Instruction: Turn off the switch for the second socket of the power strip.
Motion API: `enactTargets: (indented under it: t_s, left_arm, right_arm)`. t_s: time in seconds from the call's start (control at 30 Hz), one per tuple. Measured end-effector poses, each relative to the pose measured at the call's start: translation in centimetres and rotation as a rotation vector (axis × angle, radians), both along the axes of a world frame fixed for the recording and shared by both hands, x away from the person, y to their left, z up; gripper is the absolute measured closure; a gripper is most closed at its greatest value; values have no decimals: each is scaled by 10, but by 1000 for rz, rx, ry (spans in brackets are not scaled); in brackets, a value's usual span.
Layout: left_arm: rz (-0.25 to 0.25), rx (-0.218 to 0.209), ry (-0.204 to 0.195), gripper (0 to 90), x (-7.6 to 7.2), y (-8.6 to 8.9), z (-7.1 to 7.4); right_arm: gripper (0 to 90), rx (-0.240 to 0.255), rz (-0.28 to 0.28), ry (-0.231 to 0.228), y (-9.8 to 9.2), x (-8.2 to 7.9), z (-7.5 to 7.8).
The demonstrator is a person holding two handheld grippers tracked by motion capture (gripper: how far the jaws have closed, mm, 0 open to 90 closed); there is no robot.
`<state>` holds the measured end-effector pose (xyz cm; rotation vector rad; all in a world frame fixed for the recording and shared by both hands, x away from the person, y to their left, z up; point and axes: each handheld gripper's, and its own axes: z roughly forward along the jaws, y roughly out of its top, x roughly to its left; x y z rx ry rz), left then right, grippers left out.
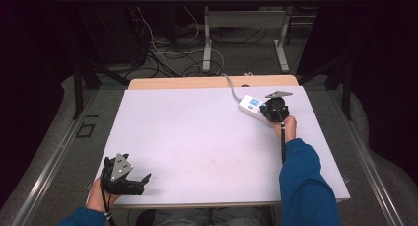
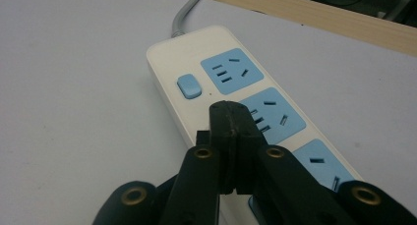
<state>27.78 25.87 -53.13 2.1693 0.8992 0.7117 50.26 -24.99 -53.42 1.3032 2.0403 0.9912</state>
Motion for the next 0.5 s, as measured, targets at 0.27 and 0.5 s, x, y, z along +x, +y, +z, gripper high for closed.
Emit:
enactTargets:
  t_s: [0.27,0.5]
  left_arm:
    - [-1,1,0,6,0,0,0]
    - [4,-7,-5,6,0,-1,-1]
  right_arm:
    - [900,1,-24,21,0,2,-5]
    - [900,8,-17,13,-1,3,-6]
